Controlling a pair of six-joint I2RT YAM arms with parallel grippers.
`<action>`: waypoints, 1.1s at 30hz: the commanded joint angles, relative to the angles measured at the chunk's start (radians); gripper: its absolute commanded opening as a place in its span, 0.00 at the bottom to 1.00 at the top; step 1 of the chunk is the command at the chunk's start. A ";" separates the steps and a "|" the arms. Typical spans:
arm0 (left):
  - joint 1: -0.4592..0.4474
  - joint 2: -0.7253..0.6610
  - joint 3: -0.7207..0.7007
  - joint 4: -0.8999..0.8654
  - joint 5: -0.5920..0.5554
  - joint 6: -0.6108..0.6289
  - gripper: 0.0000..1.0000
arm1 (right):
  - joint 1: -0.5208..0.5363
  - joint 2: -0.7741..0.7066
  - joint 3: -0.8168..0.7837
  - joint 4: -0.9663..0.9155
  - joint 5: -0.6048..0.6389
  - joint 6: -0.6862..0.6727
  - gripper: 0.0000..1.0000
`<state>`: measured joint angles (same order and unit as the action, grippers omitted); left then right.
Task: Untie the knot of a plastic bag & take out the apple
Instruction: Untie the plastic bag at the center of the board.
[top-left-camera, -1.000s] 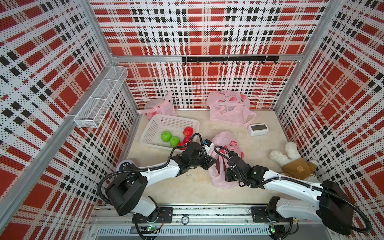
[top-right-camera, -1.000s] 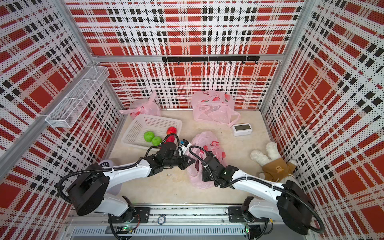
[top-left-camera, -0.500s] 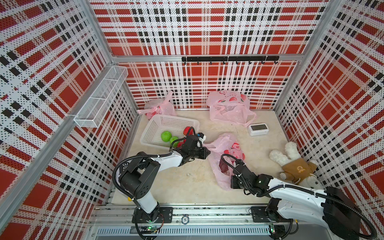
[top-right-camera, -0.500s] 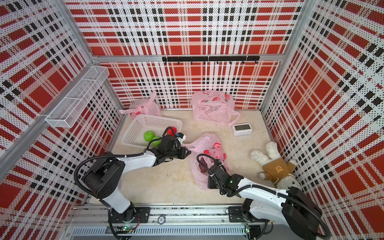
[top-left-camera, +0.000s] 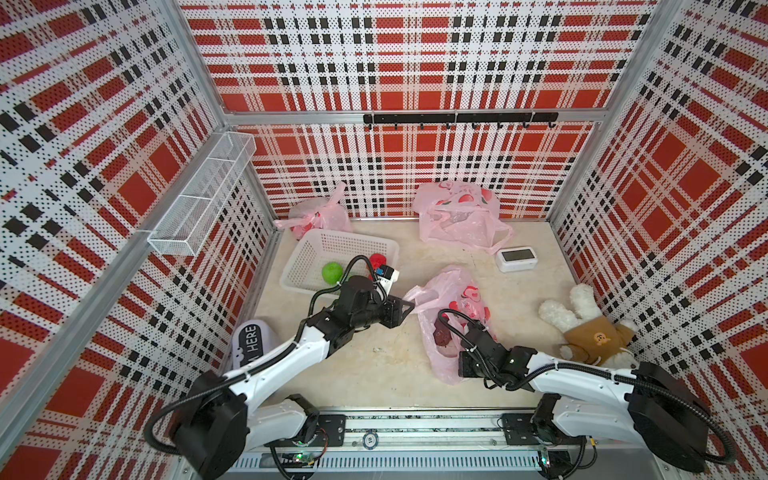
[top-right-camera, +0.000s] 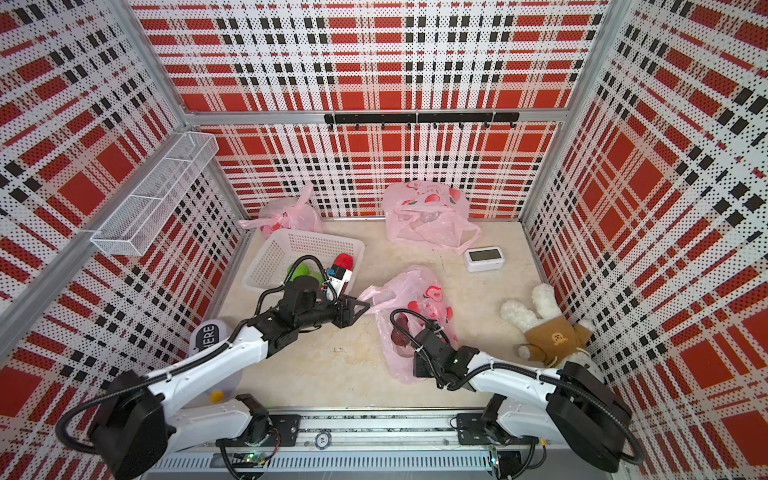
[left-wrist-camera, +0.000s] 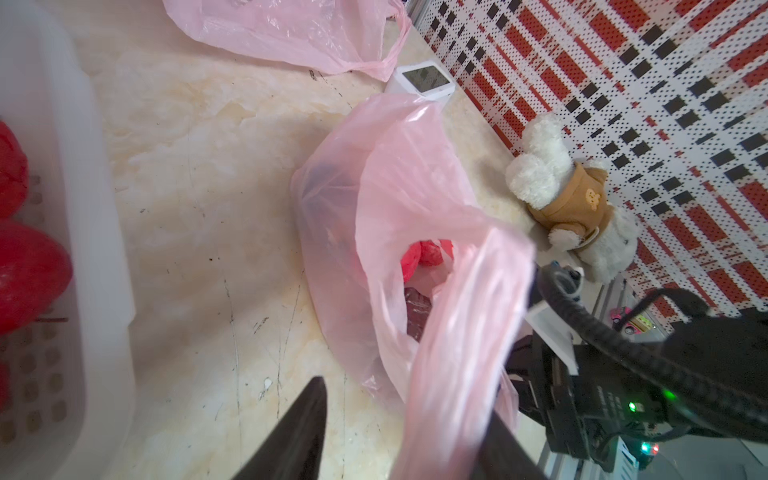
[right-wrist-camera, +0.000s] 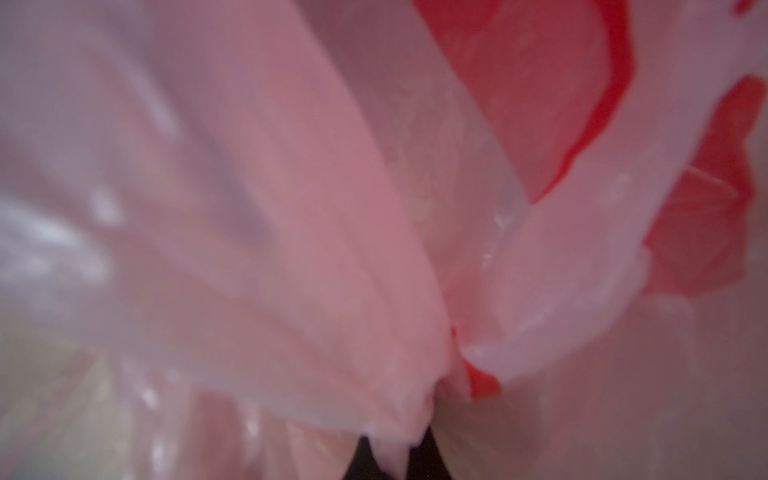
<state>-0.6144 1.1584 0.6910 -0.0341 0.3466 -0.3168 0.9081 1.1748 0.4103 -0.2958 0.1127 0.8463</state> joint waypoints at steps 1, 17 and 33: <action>-0.023 -0.070 -0.044 -0.098 -0.032 0.054 0.45 | -0.004 0.023 0.012 0.023 -0.006 0.003 0.00; -0.409 0.201 0.064 0.046 -0.231 0.093 0.36 | -0.003 -0.013 -0.037 0.123 -0.038 0.036 0.00; -0.349 0.494 0.215 0.064 -0.324 0.062 0.70 | -0.004 -0.055 -0.062 0.109 -0.015 0.041 0.00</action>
<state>-0.9607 1.6272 0.8726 0.0185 0.0551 -0.2535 0.9035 1.1309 0.3588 -0.2111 0.0834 0.8803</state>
